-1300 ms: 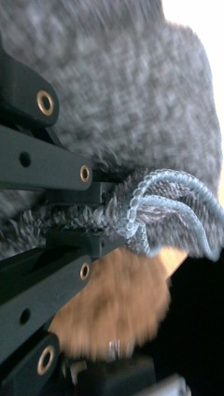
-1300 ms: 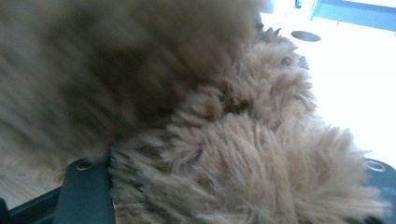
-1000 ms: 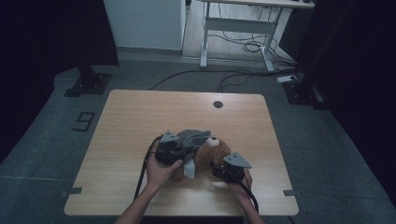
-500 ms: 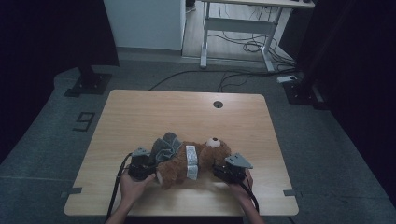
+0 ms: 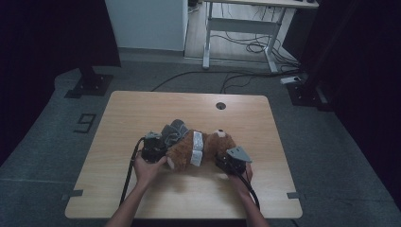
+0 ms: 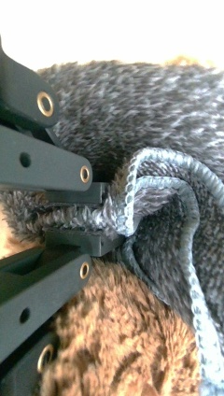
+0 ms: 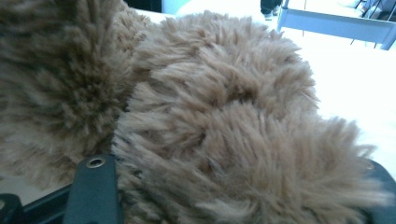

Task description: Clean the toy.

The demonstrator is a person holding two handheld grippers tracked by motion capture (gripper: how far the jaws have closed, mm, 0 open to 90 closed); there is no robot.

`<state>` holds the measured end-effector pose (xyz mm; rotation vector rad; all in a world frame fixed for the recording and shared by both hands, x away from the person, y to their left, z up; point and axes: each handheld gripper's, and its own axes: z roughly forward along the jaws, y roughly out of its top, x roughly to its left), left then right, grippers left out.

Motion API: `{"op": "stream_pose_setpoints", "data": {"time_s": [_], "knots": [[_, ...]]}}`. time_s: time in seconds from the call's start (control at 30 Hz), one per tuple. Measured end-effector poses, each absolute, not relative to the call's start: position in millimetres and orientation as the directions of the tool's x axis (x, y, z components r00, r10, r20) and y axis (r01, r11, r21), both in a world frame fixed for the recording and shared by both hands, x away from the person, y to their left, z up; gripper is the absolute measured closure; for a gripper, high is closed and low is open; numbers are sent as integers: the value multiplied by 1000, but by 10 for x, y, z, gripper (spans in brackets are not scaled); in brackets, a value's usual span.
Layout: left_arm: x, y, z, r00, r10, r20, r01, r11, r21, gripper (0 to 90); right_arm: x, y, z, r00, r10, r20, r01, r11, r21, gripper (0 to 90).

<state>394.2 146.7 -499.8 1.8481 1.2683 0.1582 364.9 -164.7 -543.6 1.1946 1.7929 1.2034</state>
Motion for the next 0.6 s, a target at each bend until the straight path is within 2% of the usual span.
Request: {"op": "stream_pose_setpoints", "data": {"time_s": [0.17, 0.33, 0.47, 0.6], "knots": [[3919, 1557, -4897, 479, 805, -349, 683, -93, 724, 813, 3694, -1678, -5403, -396, 918, -31, 331, 174, 927, 335], [3761, 1590, -4574, 525, 769, -366, 617, -47, 786, 812, 3533, -1755, -5410, -472, 879, -66, 318, 239, 917, 280], [3683, 1286, -4310, 611, 735, -295, 552, -127, 824, 811, 3394, -1746, -5397, -500, 858, -118, 309, 305, 901, 232], [3733, 899, -4419, 641, 733, -229, 562, -245, 790, 808, 3283, -1800, -5375, -525, 844, -114, 305, 311, 900, 177]]}}
